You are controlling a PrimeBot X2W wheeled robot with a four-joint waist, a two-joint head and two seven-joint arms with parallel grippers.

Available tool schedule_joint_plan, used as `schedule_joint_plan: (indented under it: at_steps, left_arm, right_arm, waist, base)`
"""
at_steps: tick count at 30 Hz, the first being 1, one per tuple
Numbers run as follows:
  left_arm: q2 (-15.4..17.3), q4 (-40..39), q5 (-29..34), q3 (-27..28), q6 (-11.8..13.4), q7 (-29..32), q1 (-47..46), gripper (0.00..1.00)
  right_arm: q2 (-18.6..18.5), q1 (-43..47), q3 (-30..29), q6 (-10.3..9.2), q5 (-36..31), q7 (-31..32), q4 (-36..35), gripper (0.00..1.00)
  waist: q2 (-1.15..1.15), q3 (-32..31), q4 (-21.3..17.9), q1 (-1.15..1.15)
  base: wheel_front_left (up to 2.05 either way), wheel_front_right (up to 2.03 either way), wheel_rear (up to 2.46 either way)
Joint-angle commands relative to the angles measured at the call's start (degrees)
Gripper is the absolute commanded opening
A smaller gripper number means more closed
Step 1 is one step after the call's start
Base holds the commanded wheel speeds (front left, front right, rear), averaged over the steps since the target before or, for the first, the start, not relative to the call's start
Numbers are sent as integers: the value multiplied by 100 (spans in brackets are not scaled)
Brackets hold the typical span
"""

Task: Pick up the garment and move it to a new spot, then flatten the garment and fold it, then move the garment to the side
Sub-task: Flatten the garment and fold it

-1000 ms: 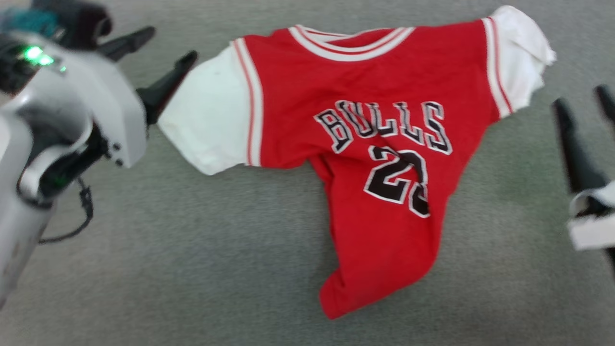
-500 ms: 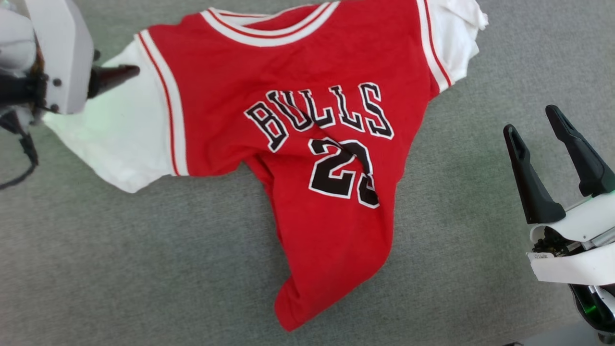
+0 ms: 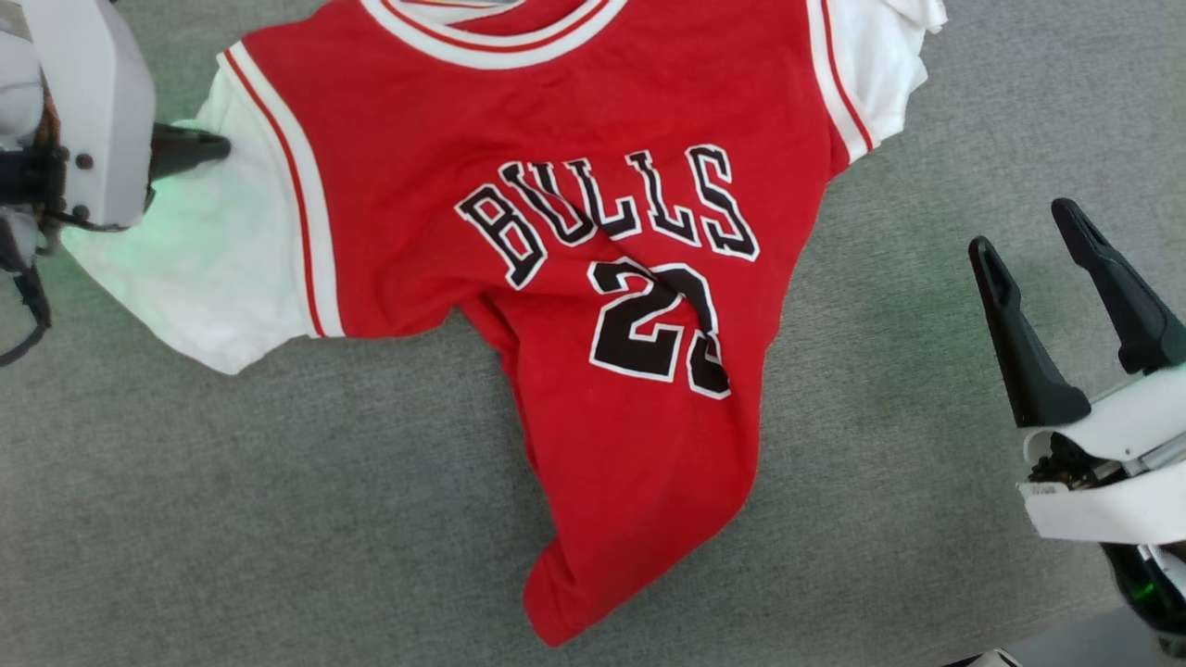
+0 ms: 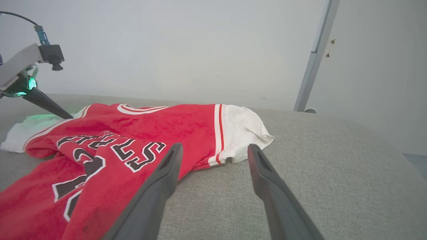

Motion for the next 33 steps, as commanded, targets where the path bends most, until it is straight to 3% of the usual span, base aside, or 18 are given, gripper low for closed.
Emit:
schedule_joint_plan:
  at_steps: [1, 6, 15, 20, 26, 33]
  left_arm:
    - [-54, -13, -44, -107, -14, -18, 58, 0]
    - [-105, -102, -95, -203, -14, -301, -90, 0]
    - [-365, -256, -174, -612, -14, -626, -514, 0]
    - [-499, -352, -288, -879, -14, -812, -723, 0]
    - [-557, -423, -430, -1189, -14, -1022, -932, 0]
    - [-595, -474, -590, -1487, -2, -1186, -1124, 0]
  right_arm:
    - [-65, -133, 25, -8, -10, 47, -23, 100]
    - [-445, -769, 341, -9, 260, 737, 105, 100]
    - [-1451, -3466, 1585, -9, 1305, 3225, 1239, 100]
    - [-1575, -4712, 1976, -9, 1786, 4071, 2164, 100]
    - [-1658, -5593, 2599, -9, 2087, 5027, 3073, 100]
    - [-1519, -6060, 2943, -9, 2149, 5177, 3776, 100]
  waist:
    - [0, 16, 28, 0]
    - [0, 117, 91, 0]
    - [0, 399, 518, 0]
    - [0, 536, 809, 0]
    - [0, 679, 1055, 0]
    - [0, 807, 1176, 0]
  base:
    - [0, 0, 0]
    - [0, 0, 0]
    - [0, 0, 0]
    - [0, 0, 0]
    - [0, 0, 0]
    - [0, 0, 0]
